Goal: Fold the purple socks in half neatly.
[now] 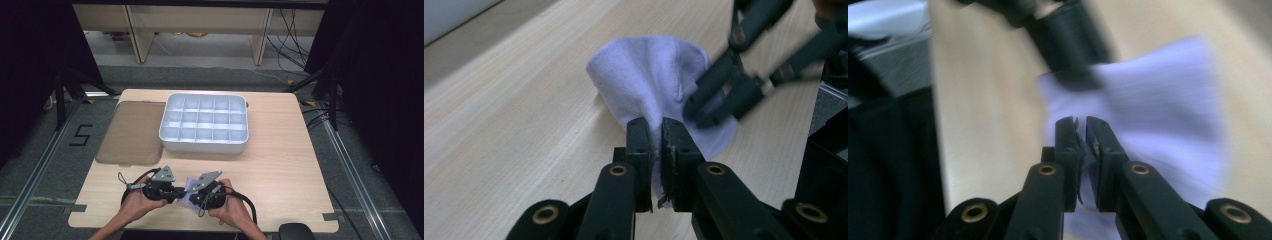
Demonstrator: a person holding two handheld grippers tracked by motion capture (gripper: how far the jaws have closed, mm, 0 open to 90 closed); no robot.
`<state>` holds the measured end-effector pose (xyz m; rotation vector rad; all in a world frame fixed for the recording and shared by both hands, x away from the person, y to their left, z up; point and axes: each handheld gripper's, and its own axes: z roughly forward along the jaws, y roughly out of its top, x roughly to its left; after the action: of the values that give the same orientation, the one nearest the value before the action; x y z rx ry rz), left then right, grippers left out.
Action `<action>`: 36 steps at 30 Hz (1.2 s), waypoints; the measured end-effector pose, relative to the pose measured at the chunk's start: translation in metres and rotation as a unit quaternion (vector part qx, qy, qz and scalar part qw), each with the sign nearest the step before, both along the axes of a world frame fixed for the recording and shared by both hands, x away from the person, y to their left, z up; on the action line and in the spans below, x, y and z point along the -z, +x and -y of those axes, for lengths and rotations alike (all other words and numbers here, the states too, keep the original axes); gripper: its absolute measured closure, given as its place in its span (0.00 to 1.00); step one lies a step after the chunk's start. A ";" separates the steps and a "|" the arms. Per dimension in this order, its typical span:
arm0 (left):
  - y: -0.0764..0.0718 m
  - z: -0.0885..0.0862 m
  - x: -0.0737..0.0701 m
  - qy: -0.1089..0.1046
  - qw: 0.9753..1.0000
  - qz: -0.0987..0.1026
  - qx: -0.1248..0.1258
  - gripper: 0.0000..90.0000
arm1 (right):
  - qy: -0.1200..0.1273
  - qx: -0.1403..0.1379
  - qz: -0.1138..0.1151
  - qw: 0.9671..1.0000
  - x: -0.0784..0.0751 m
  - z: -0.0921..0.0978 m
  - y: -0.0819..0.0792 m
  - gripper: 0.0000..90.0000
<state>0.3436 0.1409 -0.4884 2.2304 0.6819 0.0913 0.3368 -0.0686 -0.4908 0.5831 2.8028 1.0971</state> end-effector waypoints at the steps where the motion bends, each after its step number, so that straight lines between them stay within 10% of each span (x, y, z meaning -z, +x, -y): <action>1: 0.000 -0.001 -0.001 0.002 1.000 0.001 -0.003 0.92 | 0.006 0.013 0.010 1.000 -0.002 0.002 0.003 0.94; 10: 0.001 -0.004 -0.005 0.014 1.000 -0.002 0.005 0.92 | 0.015 0.072 0.027 0.997 -0.006 0.013 0.028 0.94; 25: -0.001 -0.001 -0.010 0.024 0.999 0.017 0.014 0.92 | 0.015 0.072 0.032 0.997 -0.007 0.020 0.029 0.94; 36: -0.006 0.000 -0.013 0.025 0.999 0.022 0.017 0.91 | -0.014 0.050 -0.010 0.999 -0.003 0.031 0.010 0.93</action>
<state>0.3381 0.1407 -0.4752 2.2808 0.6233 0.1411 0.3464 -0.0992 -0.4881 0.7284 2.7672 1.0376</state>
